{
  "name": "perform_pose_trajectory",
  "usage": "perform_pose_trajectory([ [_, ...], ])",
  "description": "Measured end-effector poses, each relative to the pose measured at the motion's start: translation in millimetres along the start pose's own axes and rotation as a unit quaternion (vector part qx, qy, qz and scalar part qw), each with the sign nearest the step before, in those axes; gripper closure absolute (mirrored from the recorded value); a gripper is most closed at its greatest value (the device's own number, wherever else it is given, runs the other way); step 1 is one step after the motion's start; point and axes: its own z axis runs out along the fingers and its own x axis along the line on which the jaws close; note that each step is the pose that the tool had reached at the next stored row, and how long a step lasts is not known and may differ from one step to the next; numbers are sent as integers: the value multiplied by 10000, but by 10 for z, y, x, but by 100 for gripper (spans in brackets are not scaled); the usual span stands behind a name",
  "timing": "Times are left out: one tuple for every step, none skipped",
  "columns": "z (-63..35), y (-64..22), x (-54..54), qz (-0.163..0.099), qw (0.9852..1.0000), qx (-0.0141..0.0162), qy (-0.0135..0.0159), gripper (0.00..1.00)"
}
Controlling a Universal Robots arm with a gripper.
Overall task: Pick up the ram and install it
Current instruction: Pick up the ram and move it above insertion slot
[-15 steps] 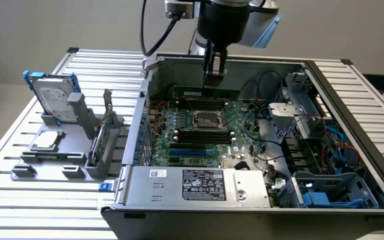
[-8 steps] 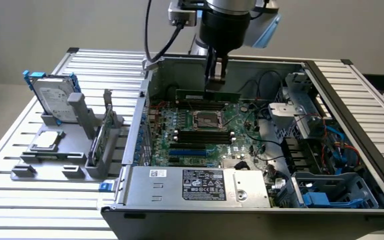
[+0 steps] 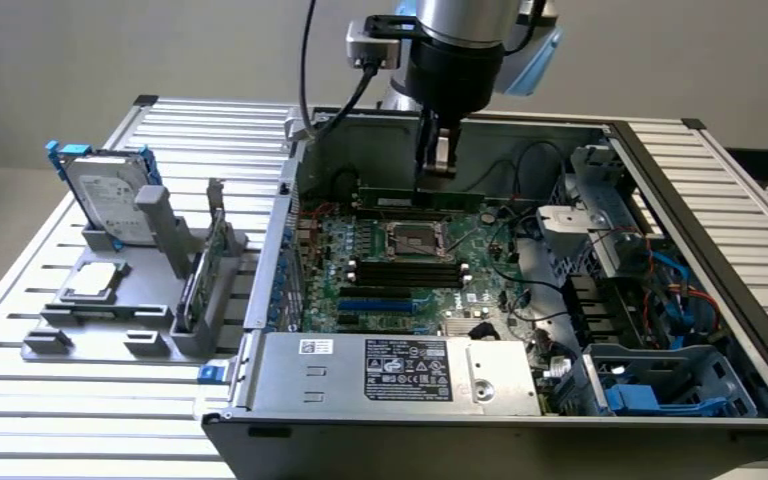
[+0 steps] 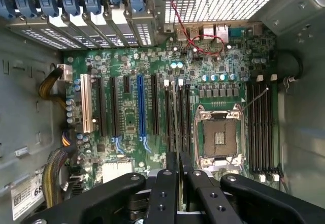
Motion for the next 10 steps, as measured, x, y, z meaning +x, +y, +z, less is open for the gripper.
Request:
perform_pose_trajectory([
  [18,-2,-2,0,10000,0,0,86],
  [36,-4,-5,0,10000,1,0,86],
  [54,-8,-8,-1,10000,2,-1,86],
  [72,-10,-10,-1,10000,3,-1,86],
  [90,-14,-13,-1,10000,4,-1,86],
  [104,-16,-15,-1,10000,5,-3,86],
  [117,-17,-15,-2,10000,6,-14,86],
  [118,-17,-15,-2,10000,6,-14,86],
  [118,-17,-15,-1,10000,5,-14,86],
  [118,-16,-15,-1,10000,4,-14,86],
])
